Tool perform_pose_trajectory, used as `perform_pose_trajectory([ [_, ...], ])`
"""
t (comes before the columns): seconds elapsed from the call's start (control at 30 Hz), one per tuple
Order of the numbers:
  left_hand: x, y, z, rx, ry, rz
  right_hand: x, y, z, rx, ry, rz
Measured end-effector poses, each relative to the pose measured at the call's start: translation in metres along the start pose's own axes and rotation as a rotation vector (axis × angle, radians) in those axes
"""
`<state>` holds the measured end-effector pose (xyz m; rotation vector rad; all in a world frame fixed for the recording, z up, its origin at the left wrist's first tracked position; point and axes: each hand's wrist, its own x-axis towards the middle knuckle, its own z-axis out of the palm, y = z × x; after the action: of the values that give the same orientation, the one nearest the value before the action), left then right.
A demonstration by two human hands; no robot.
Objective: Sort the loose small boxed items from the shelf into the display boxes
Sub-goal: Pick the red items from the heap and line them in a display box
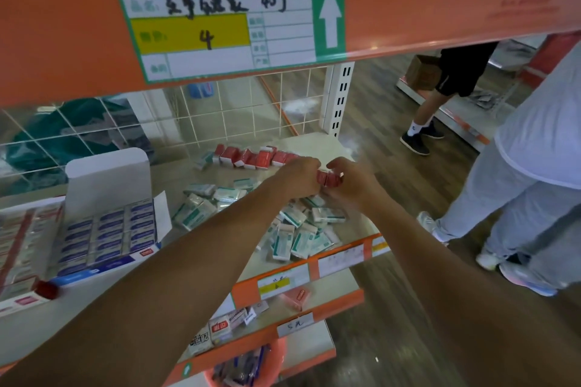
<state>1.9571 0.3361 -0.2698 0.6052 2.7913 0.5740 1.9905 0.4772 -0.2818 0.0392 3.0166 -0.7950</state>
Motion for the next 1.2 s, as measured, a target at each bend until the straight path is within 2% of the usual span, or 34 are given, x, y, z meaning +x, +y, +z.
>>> perform_pose_trajectory([
  [0.1, 0.002, 0.004, -0.005, 0.007, -0.021, -0.016, -0.003, 0.001, -0.003, 0.033, 0.000, -0.023],
  [0.3, -0.013, 0.000, -0.011, -0.080, 0.051, 0.011, -0.015, 0.000, -0.010, 0.115, 0.048, -0.070],
  [0.53, -0.047, -0.021, -0.031, -0.331, 0.115, -0.035, -0.022, -0.038, -0.014, 0.226, 0.073, -0.246],
  [0.7, -0.073, -0.044, -0.054, -0.426, 0.214, -0.074, -0.026, -0.082, -0.017, 0.282, 0.062, -0.384],
  [0.93, -0.122, -0.080, -0.079, -0.626, 0.248, -0.155, -0.029, -0.121, 0.006, 0.216, 0.074, -0.603],
  [1.2, -0.165, -0.124, -0.092, -0.955, 0.265, -0.275, -0.038, -0.168, 0.036, 0.285, 0.049, -0.549],
])
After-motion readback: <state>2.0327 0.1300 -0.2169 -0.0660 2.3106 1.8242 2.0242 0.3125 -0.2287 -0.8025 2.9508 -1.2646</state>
